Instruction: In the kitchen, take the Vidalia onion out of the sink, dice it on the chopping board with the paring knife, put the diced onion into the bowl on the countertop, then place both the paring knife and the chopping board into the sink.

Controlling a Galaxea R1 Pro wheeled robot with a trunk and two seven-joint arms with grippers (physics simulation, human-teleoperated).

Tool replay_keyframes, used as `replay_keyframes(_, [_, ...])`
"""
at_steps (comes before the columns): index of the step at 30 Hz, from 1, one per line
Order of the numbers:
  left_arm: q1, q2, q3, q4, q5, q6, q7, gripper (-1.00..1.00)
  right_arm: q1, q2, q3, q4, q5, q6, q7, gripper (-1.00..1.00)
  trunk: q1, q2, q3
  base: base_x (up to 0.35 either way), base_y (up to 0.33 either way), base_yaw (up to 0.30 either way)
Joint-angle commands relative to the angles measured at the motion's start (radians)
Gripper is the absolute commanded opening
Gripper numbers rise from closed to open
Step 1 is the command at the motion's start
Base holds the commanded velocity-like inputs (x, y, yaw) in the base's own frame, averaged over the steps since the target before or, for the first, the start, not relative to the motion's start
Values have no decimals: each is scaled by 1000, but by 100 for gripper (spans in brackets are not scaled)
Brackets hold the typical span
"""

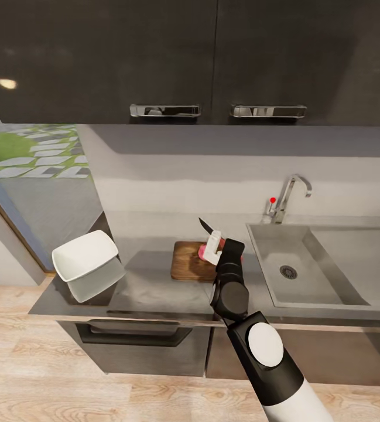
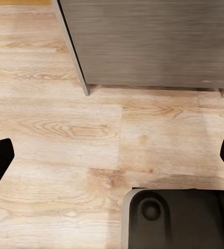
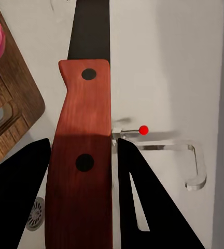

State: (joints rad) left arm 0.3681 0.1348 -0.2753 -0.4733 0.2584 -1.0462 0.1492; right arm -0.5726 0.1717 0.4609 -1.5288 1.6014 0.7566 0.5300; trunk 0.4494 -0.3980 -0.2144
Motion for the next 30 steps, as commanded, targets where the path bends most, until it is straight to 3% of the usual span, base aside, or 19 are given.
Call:
replay_keyframes(1, [0, 2, -8, -2, 2, -1, 10, 100, -1, 0, 1, -1, 11, 3, 10, -100, 1, -2, -2, 0, 0, 0])
replay_keyframes(23, [-1, 0, -12, 0, -1, 0, 7, 100, -3, 3, -5, -5, 20, -5, 5, -100, 1, -2, -2, 0, 0, 0])
replay_keyframes(30, [-1, 0, -12, 5, -1, 0, 7, 100, -3, 3, 30, 2, 19, -5, 5, -100, 1, -2, -2, 0, 0, 0])
